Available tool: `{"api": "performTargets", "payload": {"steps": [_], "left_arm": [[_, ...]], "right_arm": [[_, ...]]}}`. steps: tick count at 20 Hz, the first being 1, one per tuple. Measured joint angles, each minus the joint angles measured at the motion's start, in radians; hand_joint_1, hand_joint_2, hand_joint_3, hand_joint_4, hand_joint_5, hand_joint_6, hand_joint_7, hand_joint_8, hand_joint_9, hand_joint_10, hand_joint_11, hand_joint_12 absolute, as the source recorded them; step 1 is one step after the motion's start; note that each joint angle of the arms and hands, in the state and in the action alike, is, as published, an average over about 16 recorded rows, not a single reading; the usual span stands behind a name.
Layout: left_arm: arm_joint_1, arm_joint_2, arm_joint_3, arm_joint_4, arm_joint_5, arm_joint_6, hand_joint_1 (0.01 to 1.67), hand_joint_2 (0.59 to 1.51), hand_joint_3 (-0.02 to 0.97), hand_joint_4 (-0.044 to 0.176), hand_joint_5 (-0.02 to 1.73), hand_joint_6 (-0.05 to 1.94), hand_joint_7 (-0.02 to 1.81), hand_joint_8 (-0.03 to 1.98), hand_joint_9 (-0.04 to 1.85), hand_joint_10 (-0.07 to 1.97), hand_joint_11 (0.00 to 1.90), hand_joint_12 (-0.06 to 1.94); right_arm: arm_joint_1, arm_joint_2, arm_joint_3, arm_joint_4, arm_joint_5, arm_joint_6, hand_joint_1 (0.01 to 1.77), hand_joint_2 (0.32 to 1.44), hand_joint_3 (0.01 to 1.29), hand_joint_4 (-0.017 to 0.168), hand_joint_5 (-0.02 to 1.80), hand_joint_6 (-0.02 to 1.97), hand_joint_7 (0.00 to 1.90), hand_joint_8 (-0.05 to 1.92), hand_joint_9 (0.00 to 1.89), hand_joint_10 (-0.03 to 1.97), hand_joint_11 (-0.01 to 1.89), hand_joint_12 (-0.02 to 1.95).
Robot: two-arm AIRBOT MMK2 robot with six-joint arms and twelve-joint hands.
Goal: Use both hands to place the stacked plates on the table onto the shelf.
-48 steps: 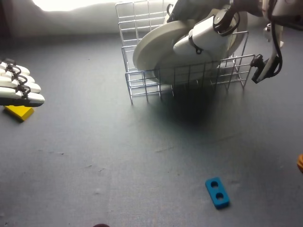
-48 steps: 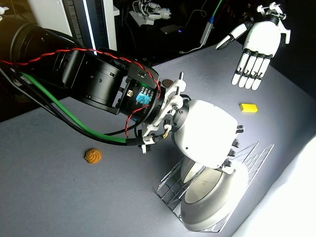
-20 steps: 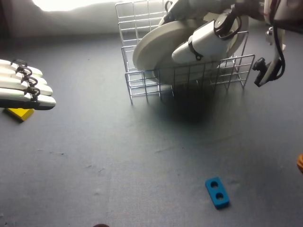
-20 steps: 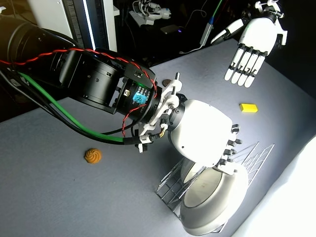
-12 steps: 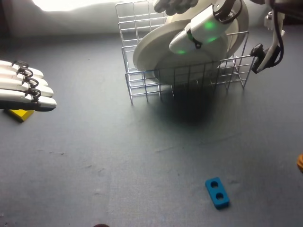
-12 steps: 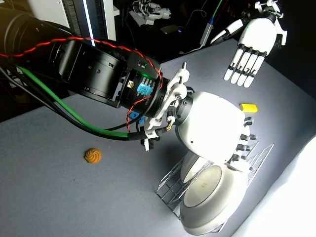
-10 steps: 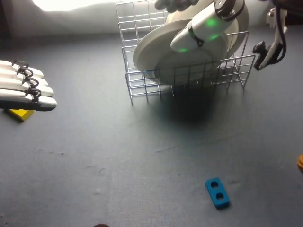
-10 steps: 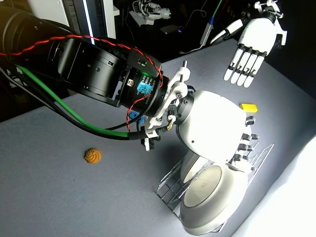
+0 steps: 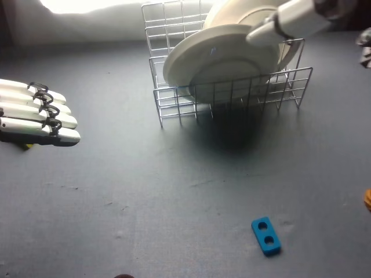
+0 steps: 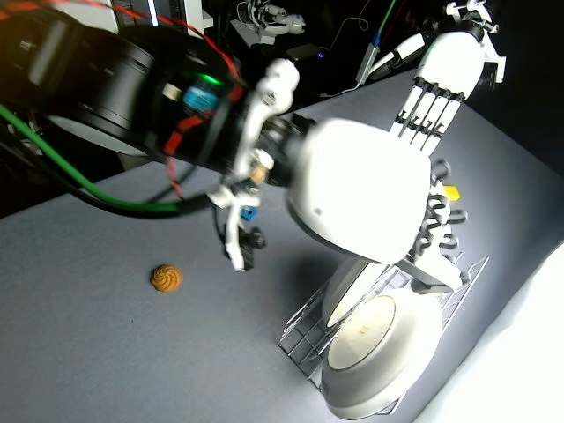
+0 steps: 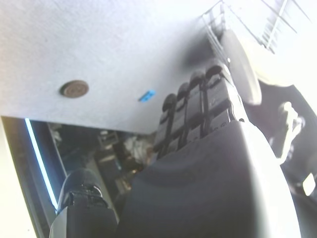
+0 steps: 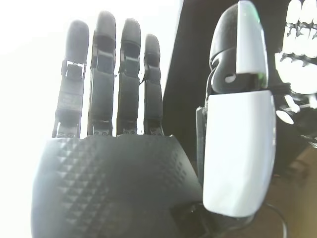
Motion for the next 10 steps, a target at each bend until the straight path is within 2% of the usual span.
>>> {"api": "performTargets", "payload": {"steps": [4, 6, 10], "left_arm": [[-0.009, 0.004, -0.016, 0.007, -0.002, -0.011, 0.01, 1.026, 0.016, -0.002, 0.05, 0.02, 0.05, 0.02, 0.06, 0.02, 0.03, 0.04], [-0.014, 0.006, -0.023, 0.011, -0.003, -0.017, 0.02, 1.049, 0.016, -0.002, 0.11, 0.09, 0.12, 0.12, 0.12, 0.11, 0.08, 0.14], [-0.022, 0.010, -0.038, 0.019, -0.006, -0.027, 0.05, 1.083, 0.016, -0.002, 0.33, 0.51, 0.38, 0.57, 0.35, 0.56, 0.29, 0.59]], "right_arm": [[-0.004, 0.105, -0.099, -0.039, 0.023, -0.017, 0.97, 0.91, 0.01, -0.004, 0.66, 0.02, 0.77, 0.00, 0.76, 0.02, 0.27, 1.17], [-0.008, 0.156, -0.145, -0.048, 0.031, -0.026, 0.90, 0.92, 0.01, -0.004, 0.67, 0.06, 0.79, 0.04, 0.77, 0.06, 0.29, 1.19], [-0.021, 0.249, -0.226, -0.053, 0.036, -0.048, 0.74, 0.94, 0.01, -0.004, 0.70, 0.15, 0.84, 0.14, 0.80, 0.17, 0.35, 1.25]]}}
